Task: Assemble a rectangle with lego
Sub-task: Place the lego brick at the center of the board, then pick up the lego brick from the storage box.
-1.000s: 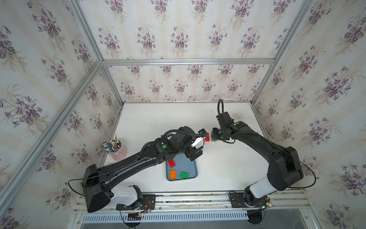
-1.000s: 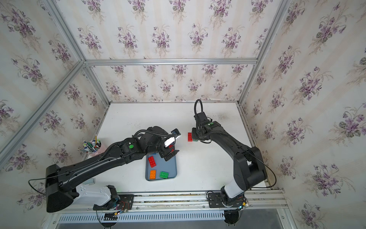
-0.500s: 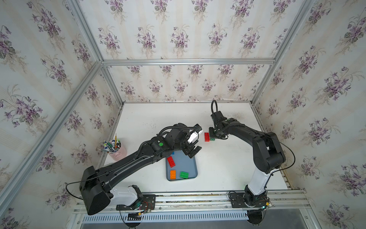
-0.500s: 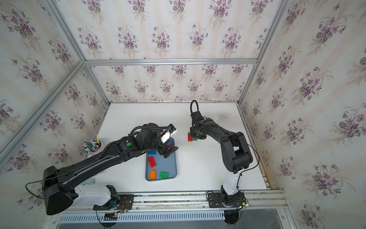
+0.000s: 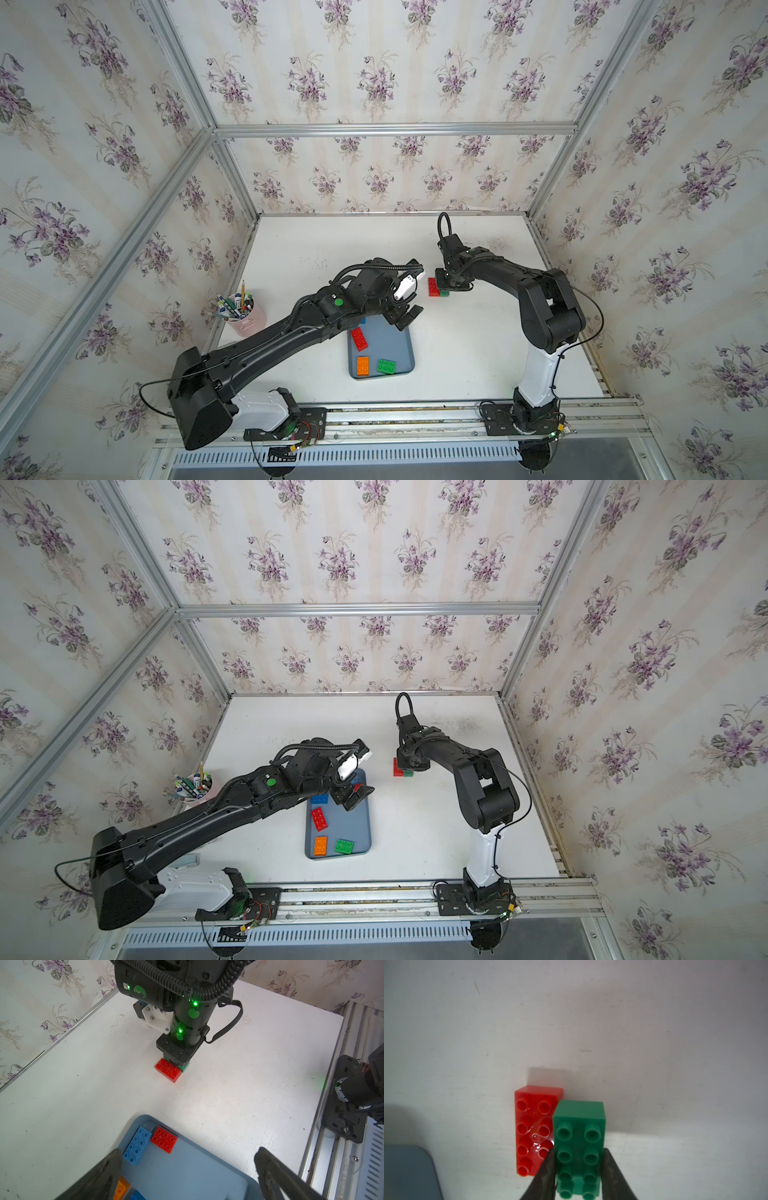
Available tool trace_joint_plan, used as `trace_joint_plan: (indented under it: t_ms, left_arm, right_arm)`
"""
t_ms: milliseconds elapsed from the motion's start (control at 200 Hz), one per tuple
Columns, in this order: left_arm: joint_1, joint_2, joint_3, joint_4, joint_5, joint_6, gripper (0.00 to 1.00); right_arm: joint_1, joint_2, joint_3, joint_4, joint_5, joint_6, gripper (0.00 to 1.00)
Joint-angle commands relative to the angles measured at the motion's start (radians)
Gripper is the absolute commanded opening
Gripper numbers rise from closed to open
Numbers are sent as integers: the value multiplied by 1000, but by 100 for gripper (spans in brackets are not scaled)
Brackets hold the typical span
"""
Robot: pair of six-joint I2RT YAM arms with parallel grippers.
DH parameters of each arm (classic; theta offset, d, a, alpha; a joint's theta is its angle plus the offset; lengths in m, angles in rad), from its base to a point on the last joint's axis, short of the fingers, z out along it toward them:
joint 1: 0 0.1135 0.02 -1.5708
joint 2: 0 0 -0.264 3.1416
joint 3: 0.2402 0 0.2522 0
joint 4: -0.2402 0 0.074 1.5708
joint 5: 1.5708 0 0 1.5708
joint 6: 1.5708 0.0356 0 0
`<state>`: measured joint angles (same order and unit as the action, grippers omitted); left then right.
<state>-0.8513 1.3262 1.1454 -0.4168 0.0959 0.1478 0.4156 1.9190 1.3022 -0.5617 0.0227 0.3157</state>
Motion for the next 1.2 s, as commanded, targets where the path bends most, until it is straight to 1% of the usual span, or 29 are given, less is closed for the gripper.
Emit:
trace_joint_plan:
  t_ms: [0,200,270,340,420,465,515,555,604,654,699,734,844,934,1014,1044,1134,1159,1199]
  left_arm:
    - [2,8,1,13,-14,-4,100]
    - [2,29,11,7,-40,-36,100]
    - [1,36,23,-15,-59,-50,100]
    - [1,44,41,-63,-115,-93,100]
    - [3,68,70,-152,-219,-182,100]
    - [8,80,90,-223,-279,-264,100]
    - [17,139,112,-305,-306,-369,100]
    - [26,172,128,-374,-309,-472,100]
    - [29,219,141,-442,-275,-575,99]
    - [29,265,141,-486,-239,-668,95]
    - [30,304,131,-498,-214,-725,91]
    - [29,328,128,-503,-216,-761,89]
    - [31,406,169,-551,-299,-834,87]
    - [32,456,221,-607,-362,-874,87]
    - [43,483,239,-630,-393,-906,87]
    - [49,487,235,-627,-398,-918,87]
    - [78,486,203,-589,-393,-939,82]
    - [89,485,194,-577,-383,-942,79]
    - [107,485,181,-565,-373,-953,78]
  right_arm:
    - [-2,8,2,-3,17,2,37]
    - [0,-18,-1,0,20,5,55]
    - [0,-39,-3,-3,20,5,59]
    - [0,-70,-5,-11,28,10,62]
    - [-1,-123,-10,-21,41,21,62]
    - [-1,-162,-17,-21,48,27,62]
    - [-2,-212,-29,-21,67,40,62]
    - [-2,-249,-41,-19,84,47,61]
    - [-1,-292,-50,-18,109,55,61]
    - [-2,-330,-60,-18,123,59,61]
    - [-2,-357,-69,-11,118,59,61]
    - [-2,-379,-75,-4,108,57,61]
    - [-1,-420,-94,17,74,42,61]
    - [-2,-425,-103,18,59,33,61]
    - [-1,-424,-114,21,49,28,60]
    - [-1,-424,-120,25,45,27,61]
    - [-2,-420,-129,34,36,26,60]
    - [-1,-418,-125,33,35,26,60]
    - [-1,-417,-122,33,35,26,60]
